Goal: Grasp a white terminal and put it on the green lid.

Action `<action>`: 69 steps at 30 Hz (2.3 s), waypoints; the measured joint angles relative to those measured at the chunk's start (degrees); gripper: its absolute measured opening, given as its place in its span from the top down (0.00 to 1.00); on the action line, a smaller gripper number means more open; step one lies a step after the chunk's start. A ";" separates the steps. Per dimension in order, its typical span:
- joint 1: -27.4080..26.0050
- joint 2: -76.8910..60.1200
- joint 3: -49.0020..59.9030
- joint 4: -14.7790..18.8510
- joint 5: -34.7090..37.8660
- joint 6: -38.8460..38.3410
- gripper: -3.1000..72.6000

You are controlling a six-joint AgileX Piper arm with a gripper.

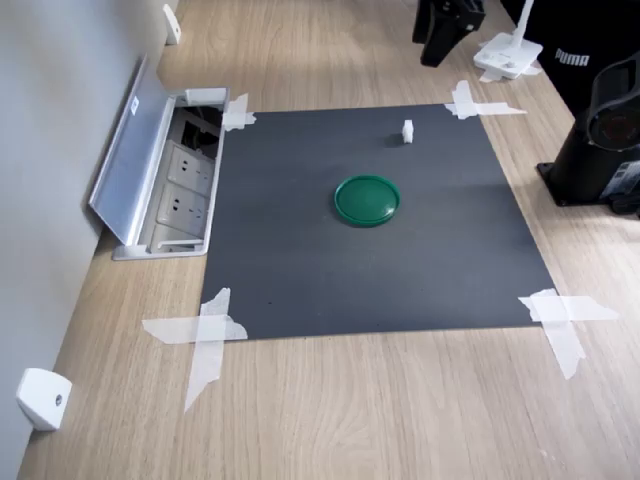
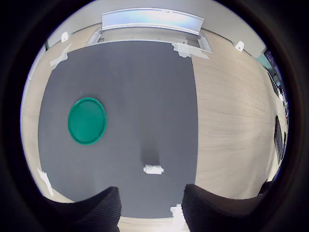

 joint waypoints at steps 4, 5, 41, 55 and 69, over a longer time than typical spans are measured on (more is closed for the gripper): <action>0.00 0.00 -2.47 -1.08 3.50 0.27 0.21; 0.00 0.00 -3.35 -1.01 4.32 0.27 0.21; 0.00 9.79 -1.12 0.96 -1.54 -3.40 0.21; -3.23 13.59 4.30 -1.07 -8.38 -4.93 0.21; -4.17 16.61 9.56 1.73 -15.14 -7.67 0.21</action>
